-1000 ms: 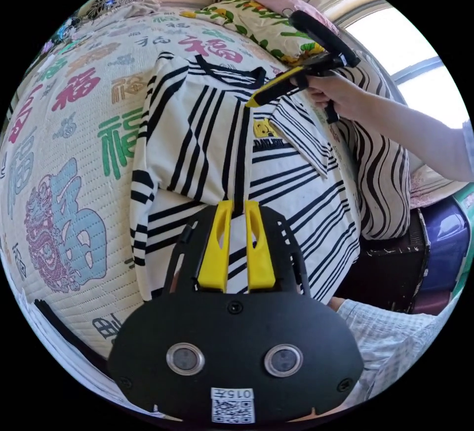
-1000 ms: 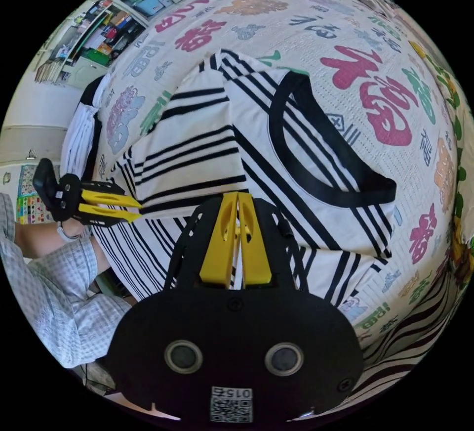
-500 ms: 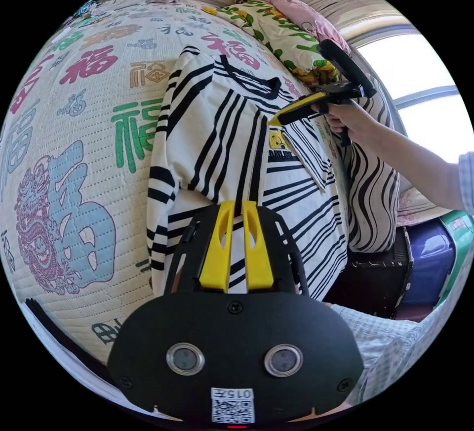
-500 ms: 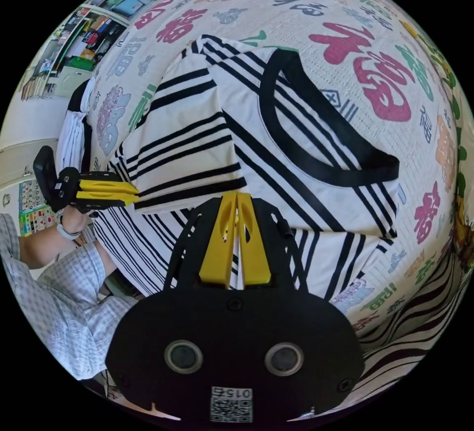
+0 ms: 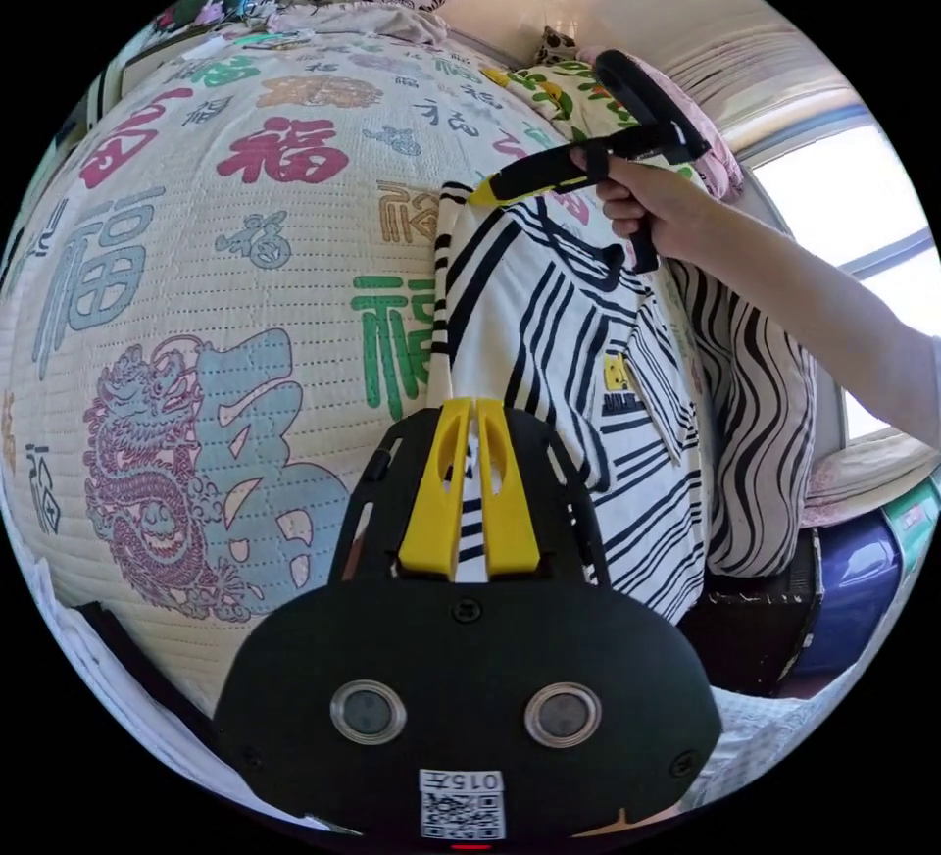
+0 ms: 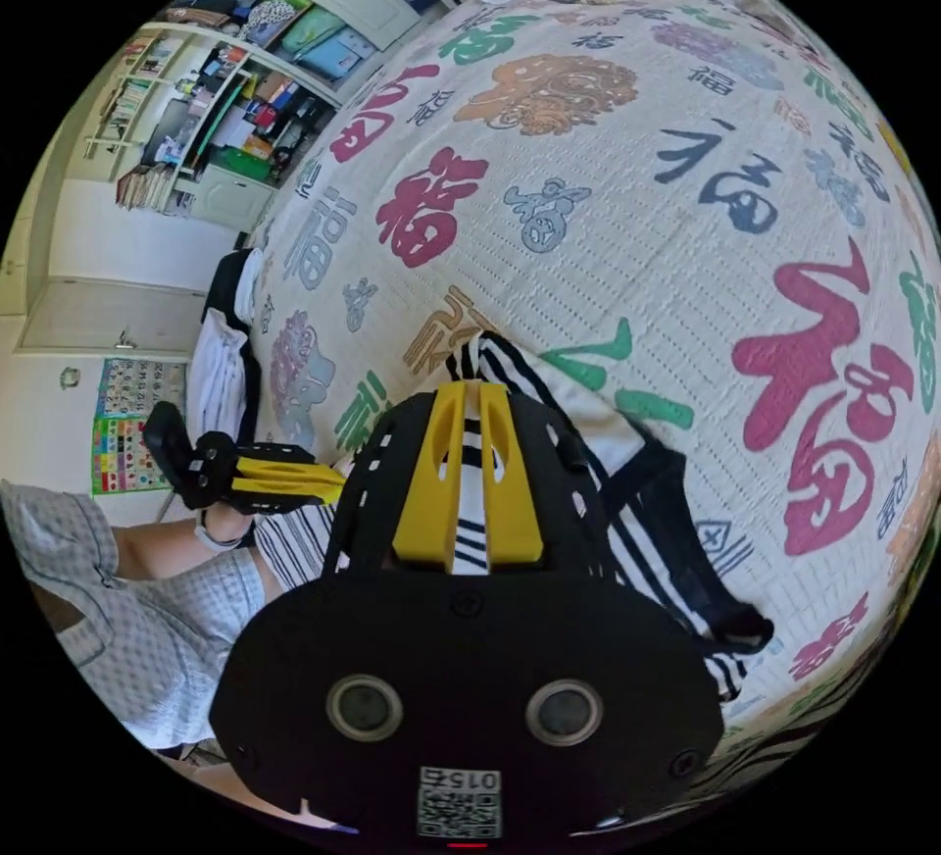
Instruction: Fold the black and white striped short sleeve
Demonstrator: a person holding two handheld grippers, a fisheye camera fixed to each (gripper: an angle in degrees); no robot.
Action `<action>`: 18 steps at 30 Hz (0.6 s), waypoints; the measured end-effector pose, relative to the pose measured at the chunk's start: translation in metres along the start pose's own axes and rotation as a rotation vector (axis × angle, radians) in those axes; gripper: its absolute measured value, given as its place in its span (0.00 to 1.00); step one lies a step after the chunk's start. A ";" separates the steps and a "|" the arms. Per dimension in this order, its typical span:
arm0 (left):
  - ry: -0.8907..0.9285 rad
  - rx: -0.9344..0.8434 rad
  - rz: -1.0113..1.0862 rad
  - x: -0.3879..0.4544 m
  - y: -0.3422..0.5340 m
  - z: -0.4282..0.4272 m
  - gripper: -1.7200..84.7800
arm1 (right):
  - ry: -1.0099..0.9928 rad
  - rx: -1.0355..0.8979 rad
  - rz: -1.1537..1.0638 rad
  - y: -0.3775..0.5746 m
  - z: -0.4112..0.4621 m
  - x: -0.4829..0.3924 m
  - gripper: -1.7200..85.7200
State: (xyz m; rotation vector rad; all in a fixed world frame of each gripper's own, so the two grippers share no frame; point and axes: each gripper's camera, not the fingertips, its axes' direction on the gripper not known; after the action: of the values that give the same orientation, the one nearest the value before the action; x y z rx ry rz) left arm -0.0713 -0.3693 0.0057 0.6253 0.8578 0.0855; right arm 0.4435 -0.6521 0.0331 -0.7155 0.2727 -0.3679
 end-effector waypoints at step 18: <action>0.086 -0.219 0.252 0.082 0.016 0.076 0.02 | 0.121 -0.155 -0.088 0.102 0.074 0.020 0.02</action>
State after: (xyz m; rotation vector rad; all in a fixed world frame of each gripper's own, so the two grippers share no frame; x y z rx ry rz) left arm 0.0413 -0.3674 -0.0038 0.5235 0.8354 0.4313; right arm 0.5126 -0.5456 0.0151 -0.8611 0.3882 -0.4787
